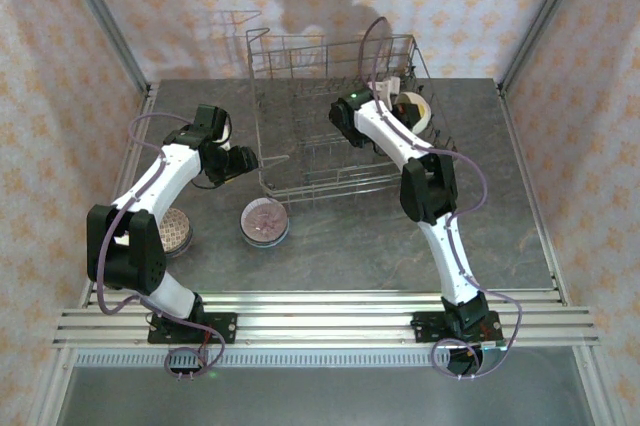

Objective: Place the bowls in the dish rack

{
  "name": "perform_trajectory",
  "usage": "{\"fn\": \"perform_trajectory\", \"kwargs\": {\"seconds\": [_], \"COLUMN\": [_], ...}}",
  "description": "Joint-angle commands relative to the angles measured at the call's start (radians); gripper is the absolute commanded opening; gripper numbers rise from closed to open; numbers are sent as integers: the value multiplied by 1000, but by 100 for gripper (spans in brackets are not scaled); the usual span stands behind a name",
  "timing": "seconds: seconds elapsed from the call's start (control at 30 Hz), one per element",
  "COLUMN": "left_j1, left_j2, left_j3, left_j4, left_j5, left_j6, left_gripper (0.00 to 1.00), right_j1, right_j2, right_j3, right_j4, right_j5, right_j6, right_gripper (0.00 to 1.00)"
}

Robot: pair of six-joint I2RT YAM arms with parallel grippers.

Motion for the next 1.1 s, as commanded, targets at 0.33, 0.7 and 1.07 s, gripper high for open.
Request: {"fn": "perform_trajectory", "kwargs": {"seconds": [0.33,0.7,1.07], "left_j1": [-26,-26,-27], "left_j2": [-36,-48,-49], "left_j3": [-22,-33,-49], "left_j4": [54,62,78], "left_j5": [32,27,40], "left_j6": [-32,-38,-40], "left_gripper": [64,64,64], "right_j1": [-56,-61,-61], "right_j2": [-75,7,38], "right_j3": [57,36,-13], "right_j4": [-124,-148,-148], "right_j5": [108,111,71], "right_j6": [-80,-35,1], "right_gripper": [0,1,2]}}
